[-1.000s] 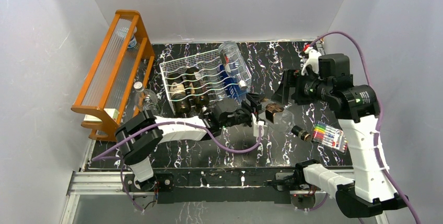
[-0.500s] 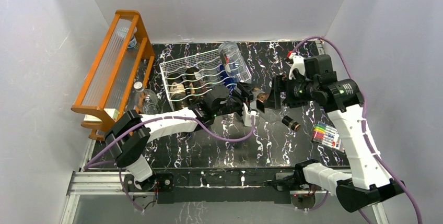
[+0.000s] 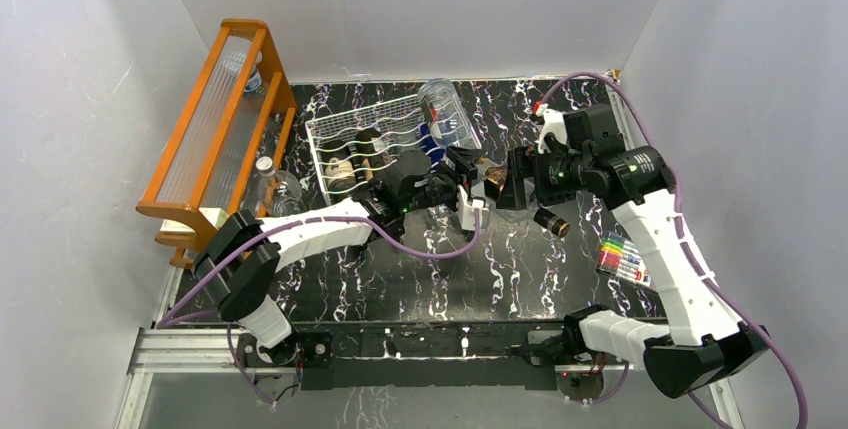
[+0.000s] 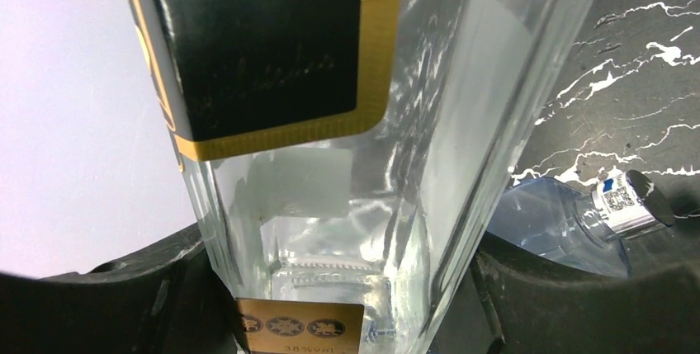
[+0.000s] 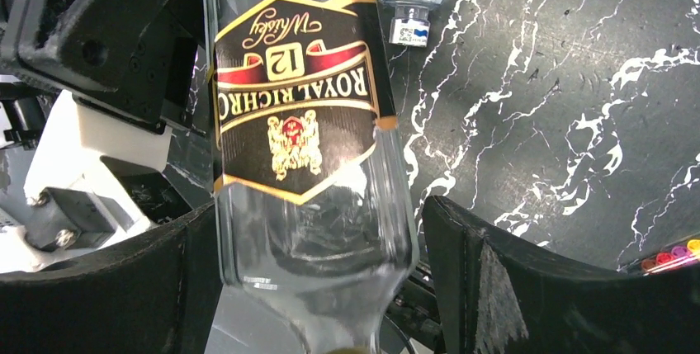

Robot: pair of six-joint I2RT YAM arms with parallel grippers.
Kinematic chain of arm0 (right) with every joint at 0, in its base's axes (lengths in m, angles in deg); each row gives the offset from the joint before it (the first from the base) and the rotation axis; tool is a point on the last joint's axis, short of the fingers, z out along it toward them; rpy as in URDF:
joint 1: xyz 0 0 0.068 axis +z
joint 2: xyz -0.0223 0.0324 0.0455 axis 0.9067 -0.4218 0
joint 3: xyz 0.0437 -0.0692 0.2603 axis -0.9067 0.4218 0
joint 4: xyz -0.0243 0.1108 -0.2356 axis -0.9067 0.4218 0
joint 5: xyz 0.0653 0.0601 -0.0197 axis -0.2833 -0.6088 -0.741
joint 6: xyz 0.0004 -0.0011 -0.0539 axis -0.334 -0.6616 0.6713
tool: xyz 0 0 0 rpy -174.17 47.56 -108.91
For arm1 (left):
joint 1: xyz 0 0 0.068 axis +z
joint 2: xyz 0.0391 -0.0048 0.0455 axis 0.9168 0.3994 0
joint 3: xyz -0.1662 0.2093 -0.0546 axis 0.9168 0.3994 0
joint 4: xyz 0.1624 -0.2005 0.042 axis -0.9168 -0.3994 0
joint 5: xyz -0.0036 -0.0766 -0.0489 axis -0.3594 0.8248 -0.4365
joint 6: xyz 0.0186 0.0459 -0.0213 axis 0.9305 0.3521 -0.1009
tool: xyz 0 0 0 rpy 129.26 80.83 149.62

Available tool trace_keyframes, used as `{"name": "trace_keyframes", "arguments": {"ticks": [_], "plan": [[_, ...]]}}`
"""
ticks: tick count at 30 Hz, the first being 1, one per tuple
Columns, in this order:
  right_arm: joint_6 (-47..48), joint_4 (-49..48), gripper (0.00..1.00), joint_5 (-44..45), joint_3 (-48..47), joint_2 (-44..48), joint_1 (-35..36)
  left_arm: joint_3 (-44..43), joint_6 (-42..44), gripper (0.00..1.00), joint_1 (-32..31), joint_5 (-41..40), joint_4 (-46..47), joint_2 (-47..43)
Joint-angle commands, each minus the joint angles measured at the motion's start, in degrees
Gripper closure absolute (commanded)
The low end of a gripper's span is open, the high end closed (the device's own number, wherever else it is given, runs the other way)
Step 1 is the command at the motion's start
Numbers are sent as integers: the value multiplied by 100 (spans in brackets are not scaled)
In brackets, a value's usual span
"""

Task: Put the wine bottle on the wine rack

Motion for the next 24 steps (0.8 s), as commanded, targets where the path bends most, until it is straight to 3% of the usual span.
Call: {"name": "trace_keyframes", "arguments": {"ticks": [1, 5, 7, 12, 13, 15, 17, 18, 21, 24], "plan": [[65, -408, 9, -134, 23, -67, 134, -561, -7, 100, 8, 383, 829, -669], [23, -584, 14, -144, 70, -139, 226, -614, 24, 100, 9, 437, 811, -666], [5, -632, 23, -148, 71, -189, 269, -644, 26, 100, 9, 416, 778, -664], [-85, -743, 64, -93, 25, -127, 320, -632, -20, 100, 9, 301, 727, -666], [-98, -745, 73, -63, 4, -90, 320, -603, -92, 96, 9, 253, 737, -670], [-122, -737, 88, 31, -78, -28, 324, -520, -283, 76, 17, 156, 833, -694], [-148, -737, 100, 116, -152, 31, 329, -454, -463, 42, 16, 100, 791, -733], [-167, -743, 100, 154, -187, 57, 327, -420, -557, 26, 17, 76, 711, -767], [-244, -845, 100, 262, -243, 171, 327, -318, -778, 4, 18, -43, 484, -898], [-316, -995, 100, 334, -250, 244, 329, -213, -992, 2, 14, -193, 268, -1034]]}}
